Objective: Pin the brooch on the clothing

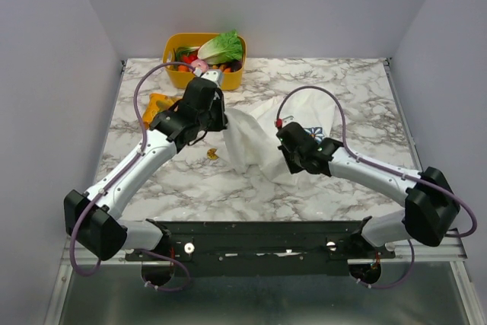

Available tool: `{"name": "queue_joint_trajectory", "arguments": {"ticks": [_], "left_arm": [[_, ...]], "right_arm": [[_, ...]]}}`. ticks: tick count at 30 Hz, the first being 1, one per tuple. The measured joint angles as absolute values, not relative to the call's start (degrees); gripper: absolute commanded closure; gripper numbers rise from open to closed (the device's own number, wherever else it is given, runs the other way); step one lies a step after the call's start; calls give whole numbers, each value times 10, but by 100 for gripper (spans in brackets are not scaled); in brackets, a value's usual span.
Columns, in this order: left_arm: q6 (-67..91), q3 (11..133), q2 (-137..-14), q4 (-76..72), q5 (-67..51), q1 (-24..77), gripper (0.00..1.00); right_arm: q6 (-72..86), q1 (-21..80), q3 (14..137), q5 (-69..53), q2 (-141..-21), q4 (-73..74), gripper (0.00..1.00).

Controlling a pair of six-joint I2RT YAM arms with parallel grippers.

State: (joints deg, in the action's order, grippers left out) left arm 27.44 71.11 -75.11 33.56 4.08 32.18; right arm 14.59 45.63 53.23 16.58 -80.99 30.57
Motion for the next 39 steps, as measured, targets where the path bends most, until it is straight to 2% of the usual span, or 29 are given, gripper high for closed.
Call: {"name": "queue_joint_trajectory", "arguments": {"ticks": [4, 9, 14, 17, 26, 39], "left_arm": [[268, 748, -752, 338, 31, 322, 100], [248, 846, -762, 355, 21, 333, 100], [216, 976, -769, 363, 30, 389, 100], [194, 1055, -769, 357, 36, 440, 100], [160, 1180, -769, 364, 32, 512, 100], [156, 1299, -800, 381, 6, 526, 100]], "right_arm": [[164, 456, 560, 216, -759, 364, 100], [175, 456, 626, 281, -611, 411, 100], [147, 456, 716, 320, -445, 397, 99], [119, 454, 766, 330, -389, 390, 99], [53, 453, 900, 303, -377, 393, 100], [20, 453, 969, 289, -394, 417, 100]]}}
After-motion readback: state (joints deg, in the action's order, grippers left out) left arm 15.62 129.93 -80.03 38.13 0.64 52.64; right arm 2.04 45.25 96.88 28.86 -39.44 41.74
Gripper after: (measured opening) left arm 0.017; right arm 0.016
